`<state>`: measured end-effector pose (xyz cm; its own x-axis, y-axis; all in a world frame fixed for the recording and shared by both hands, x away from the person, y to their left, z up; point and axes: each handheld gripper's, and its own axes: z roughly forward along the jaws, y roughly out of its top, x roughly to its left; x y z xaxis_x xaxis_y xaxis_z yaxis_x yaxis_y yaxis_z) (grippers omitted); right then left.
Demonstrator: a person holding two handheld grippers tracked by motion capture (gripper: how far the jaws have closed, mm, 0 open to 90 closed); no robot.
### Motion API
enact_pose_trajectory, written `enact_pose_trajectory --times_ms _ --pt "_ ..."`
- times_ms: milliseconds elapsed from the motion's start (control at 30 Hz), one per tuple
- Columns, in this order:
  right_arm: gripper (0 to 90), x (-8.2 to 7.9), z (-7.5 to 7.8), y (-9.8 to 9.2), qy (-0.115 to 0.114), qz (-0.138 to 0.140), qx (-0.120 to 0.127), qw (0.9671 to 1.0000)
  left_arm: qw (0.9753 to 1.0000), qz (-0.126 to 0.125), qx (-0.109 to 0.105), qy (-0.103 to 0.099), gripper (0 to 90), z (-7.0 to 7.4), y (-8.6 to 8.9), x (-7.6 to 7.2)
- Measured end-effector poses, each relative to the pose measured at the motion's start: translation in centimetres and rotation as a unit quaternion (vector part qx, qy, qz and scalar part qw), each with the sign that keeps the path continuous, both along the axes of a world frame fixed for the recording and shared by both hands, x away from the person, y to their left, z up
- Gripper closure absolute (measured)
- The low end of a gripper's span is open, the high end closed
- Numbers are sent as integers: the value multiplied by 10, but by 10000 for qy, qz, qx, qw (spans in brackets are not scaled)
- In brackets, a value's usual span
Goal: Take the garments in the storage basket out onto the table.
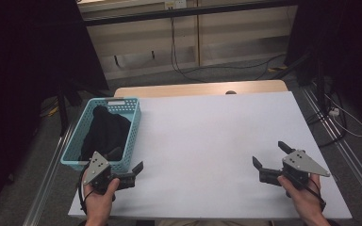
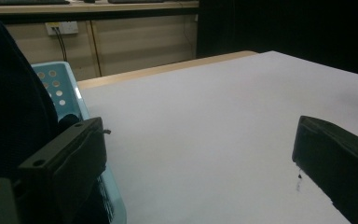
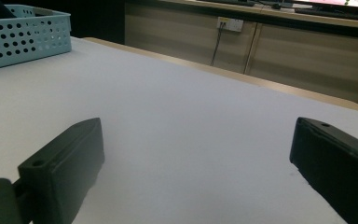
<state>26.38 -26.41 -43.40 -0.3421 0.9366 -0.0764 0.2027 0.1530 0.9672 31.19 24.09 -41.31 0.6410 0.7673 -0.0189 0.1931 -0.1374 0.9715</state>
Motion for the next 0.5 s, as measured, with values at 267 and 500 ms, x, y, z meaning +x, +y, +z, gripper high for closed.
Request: enact_pose_trajectory --times_ms 267,500 --pt "20 3 -1 0 19 41 45 10000 9997 -22 233 66 35 0 -2 1" --pt "20 4 -2 2 47 87 33 9999 9993 109 228 273 39 7 6 7"
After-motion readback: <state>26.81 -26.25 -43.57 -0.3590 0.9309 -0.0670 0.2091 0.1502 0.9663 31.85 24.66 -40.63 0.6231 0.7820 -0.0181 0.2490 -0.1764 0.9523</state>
